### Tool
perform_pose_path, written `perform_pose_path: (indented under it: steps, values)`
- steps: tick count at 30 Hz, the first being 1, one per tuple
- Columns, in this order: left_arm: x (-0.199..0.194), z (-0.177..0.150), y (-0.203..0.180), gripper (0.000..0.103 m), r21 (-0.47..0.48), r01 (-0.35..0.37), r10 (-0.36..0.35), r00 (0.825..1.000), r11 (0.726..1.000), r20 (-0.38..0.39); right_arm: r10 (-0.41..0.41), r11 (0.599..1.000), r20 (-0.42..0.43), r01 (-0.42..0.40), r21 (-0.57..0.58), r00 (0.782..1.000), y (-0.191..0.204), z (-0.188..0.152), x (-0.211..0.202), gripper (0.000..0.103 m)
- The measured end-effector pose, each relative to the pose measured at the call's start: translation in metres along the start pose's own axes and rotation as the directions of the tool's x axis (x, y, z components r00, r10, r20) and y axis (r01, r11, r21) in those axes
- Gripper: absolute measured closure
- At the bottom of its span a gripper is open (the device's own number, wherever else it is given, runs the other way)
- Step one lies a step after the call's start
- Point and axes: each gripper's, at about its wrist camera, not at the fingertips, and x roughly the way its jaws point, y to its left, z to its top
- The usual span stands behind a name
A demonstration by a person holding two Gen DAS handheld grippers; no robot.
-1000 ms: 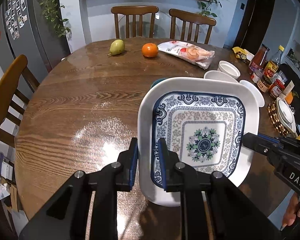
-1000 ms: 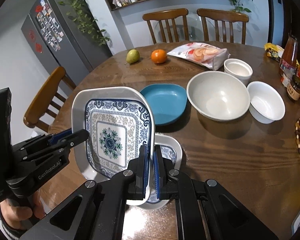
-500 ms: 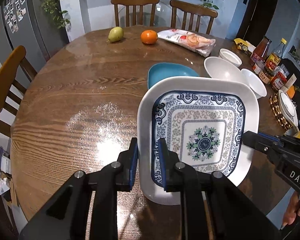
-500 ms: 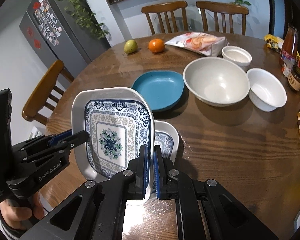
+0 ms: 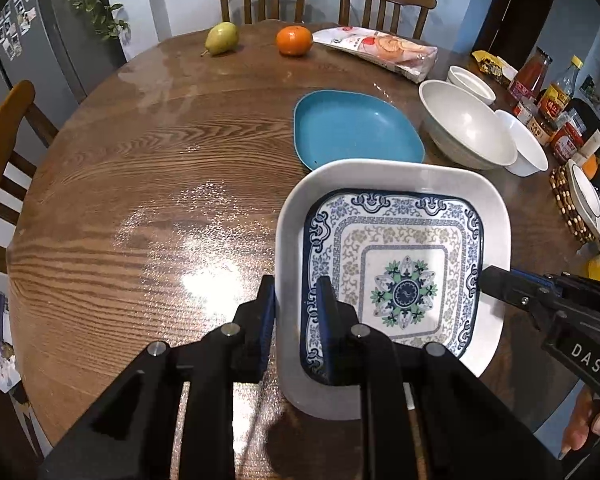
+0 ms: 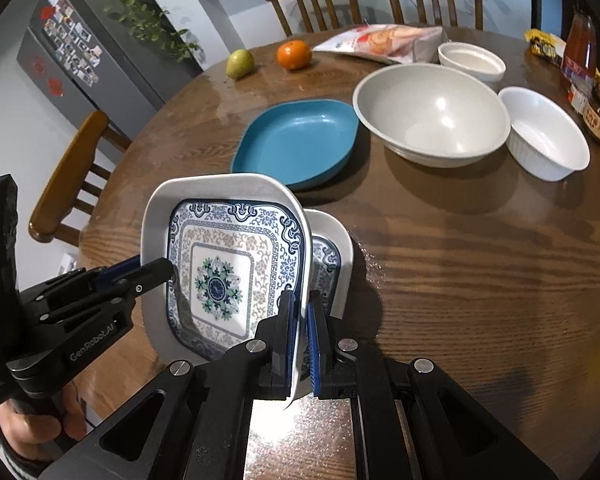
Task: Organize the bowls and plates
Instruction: 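Lower the held plate onto the first plate and open both grippers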
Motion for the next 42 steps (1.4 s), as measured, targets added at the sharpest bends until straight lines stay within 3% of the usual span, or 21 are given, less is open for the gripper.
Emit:
perform_pose_path:
  steps: [12, 42]
  values:
    - [0.022, 0.004, -0.003, 0.087, 0.039, -0.003, 0.004, 0.999, 0.999, -0.045, -0.03, 0.998, -0.058, 0.033, 0.048, 0.998, -0.011, -0.001, 0.025, 0.095]
    - [0.029, 0.005, 0.001, 0.085, 0.038, 0.008, -0.006, 0.998, 0.999, -0.062, -0.094, 0.996, -0.057, 0.095, 0.006, 0.994, -0.004, 0.004, 0.029, 0.095]
